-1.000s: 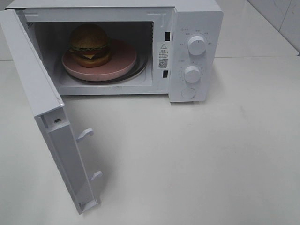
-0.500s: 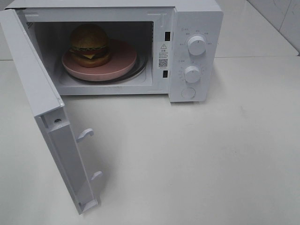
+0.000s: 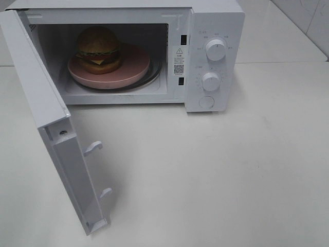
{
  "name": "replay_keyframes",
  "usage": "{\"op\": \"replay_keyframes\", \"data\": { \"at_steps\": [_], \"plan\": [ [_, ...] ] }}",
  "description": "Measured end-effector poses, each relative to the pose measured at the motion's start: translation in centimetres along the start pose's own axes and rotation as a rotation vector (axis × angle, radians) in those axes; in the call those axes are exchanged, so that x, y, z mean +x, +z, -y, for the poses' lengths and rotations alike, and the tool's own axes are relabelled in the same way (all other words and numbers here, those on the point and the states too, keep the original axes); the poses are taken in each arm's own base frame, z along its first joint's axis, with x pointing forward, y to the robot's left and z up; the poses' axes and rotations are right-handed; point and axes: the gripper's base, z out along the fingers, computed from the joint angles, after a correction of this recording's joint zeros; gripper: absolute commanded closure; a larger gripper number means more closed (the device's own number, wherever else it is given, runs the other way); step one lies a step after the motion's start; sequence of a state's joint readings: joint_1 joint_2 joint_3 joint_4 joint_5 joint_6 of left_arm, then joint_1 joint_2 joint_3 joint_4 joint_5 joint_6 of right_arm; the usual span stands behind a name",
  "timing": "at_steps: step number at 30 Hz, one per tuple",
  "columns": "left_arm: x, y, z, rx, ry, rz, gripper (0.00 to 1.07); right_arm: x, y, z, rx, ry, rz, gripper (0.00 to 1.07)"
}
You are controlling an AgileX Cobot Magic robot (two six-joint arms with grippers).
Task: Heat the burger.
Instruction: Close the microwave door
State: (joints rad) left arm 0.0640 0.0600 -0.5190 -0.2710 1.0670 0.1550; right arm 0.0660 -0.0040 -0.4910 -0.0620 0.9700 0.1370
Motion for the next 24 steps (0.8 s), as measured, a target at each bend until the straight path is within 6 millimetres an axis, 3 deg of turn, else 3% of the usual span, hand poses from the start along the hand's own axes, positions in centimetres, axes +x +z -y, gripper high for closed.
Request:
{"op": "replay_keyframes", "data": {
  "at_steps": [24],
  "plan": [
    [0.00, 0.00, 0.00, 0.000, 0.000, 0.000, 0.09, 0.00, 0.00, 0.00, 0.000, 0.000, 0.000, 0.31]
  ]
}}
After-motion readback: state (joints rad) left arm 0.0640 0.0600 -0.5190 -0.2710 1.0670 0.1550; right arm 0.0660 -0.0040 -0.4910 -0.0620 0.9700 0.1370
